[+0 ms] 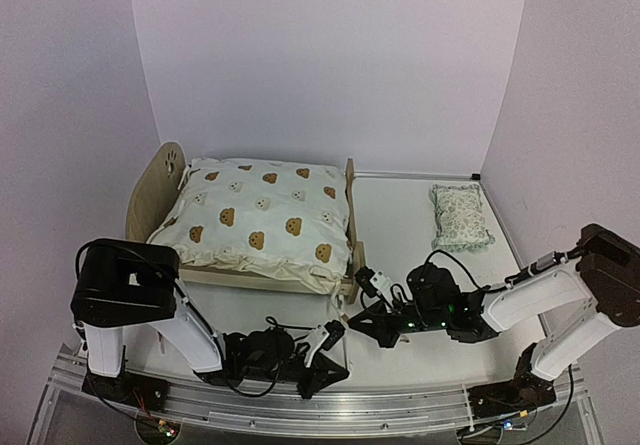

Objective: Set up the pet bed

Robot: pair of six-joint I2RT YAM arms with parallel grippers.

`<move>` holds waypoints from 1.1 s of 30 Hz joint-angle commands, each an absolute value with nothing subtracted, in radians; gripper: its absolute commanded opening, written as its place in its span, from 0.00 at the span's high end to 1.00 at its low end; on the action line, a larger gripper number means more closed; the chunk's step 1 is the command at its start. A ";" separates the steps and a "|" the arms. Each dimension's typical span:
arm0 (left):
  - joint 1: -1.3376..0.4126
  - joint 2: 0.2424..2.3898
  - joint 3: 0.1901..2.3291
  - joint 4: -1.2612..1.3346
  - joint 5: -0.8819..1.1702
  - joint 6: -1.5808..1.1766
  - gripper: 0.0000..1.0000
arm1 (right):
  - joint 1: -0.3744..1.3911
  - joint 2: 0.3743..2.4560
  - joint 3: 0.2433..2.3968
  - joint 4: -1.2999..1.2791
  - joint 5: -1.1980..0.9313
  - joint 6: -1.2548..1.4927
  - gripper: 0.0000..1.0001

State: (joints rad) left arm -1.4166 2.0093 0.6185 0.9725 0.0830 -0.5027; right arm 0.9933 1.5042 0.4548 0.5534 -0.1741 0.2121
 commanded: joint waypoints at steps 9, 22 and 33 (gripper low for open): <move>-1.421 1.748 0.607 0.799 0.073 -0.455 1.00 | 1.021 1.599 0.549 0.862 -0.032 0.545 0.98; -1.406 1.592 0.626 0.580 0.019 -0.429 1.00 | 1.100 1.788 0.504 1.310 0.246 0.713 1.00; -1.394 1.572 0.588 0.570 0.011 -0.429 1.00 | 1.102 1.710 0.449 1.153 0.023 0.687 0.74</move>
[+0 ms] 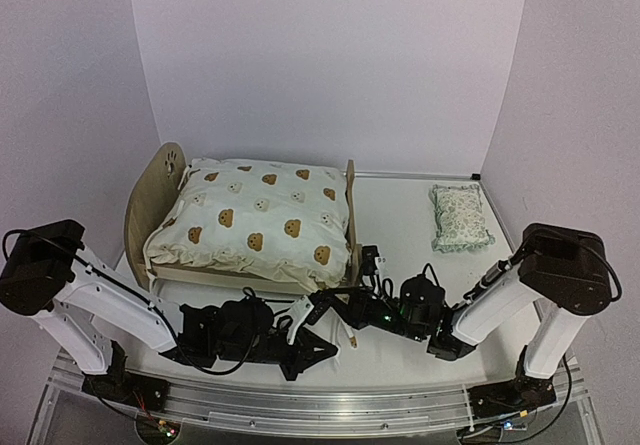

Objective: Set up the pet bed

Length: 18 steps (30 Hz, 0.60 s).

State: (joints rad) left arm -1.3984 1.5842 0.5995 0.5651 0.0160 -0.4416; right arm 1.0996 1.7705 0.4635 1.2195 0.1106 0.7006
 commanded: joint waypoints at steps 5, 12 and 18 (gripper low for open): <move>-1.394 1.604 0.578 0.602 0.013 -0.442 1.00 | 1.102 1.618 0.475 0.920 -0.022 0.645 0.67; -1.387 1.675 0.567 0.680 0.018 -0.472 1.00 | 1.101 1.425 0.529 0.526 0.045 0.541 0.61; -1.374 1.732 0.589 0.710 0.016 -0.481 1.00 | 1.102 1.327 0.486 0.372 0.136 0.552 0.63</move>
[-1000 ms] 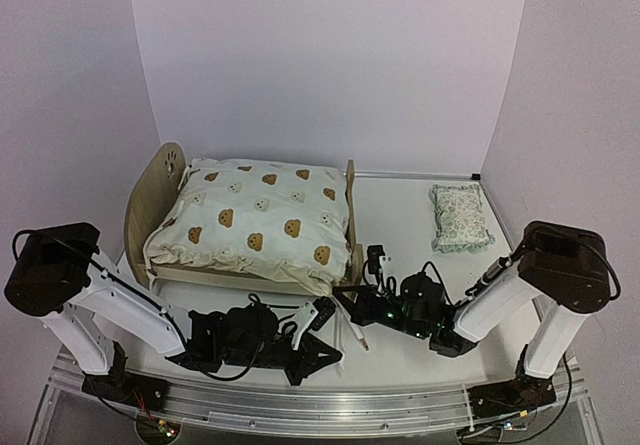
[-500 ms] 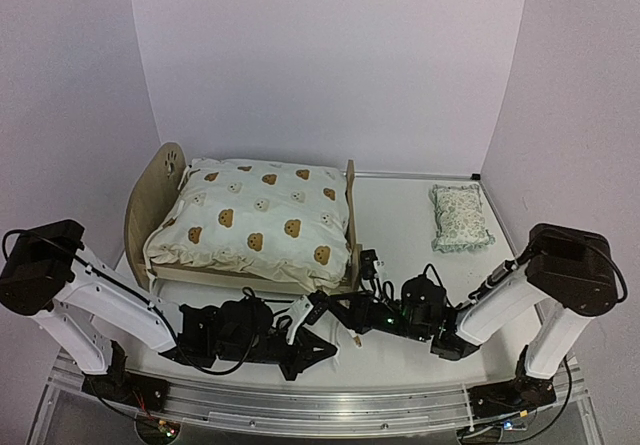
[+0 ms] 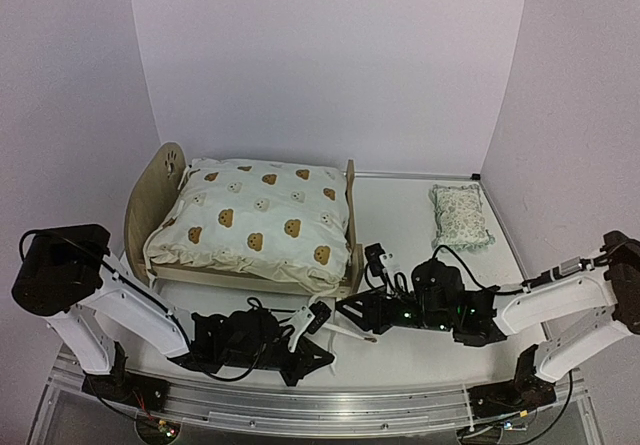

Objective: Set up the pet bed

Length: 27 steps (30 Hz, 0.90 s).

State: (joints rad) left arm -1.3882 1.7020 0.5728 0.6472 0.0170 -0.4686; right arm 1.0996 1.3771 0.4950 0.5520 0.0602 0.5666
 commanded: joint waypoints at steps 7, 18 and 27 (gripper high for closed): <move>-1.366 1.735 0.613 0.685 0.015 -0.469 1.00 | 1.102 1.430 0.525 0.319 0.114 0.635 0.76; -1.363 1.709 0.600 0.688 0.019 -0.463 1.00 | 1.125 1.617 0.617 0.364 0.078 0.653 0.78; -1.335 1.709 0.605 0.698 0.009 -0.487 1.00 | 1.130 1.556 0.568 0.365 0.059 0.565 0.77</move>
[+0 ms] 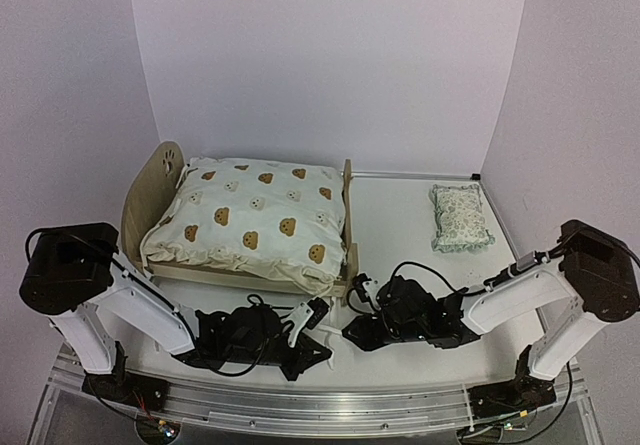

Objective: Set up the pet bed

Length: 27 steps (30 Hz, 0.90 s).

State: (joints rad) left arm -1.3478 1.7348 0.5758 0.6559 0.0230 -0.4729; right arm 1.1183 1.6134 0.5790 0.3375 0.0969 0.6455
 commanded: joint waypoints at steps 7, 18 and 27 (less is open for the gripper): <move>-1.316 1.684 0.622 0.652 0.010 -0.529 1.00 | 1.129 1.372 0.483 0.343 0.010 0.258 0.55; -1.267 1.661 0.663 0.576 0.077 -0.593 1.00 | 1.130 1.408 0.426 0.440 0.048 -0.216 0.52; -1.252 1.618 0.651 0.569 0.127 -0.604 1.00 | 1.130 1.589 0.441 0.663 0.008 -0.410 0.55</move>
State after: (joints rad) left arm -1.2607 1.6785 0.6342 0.5636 0.0889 -0.5851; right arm 1.1244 1.5120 0.4249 0.5231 0.0393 -0.2836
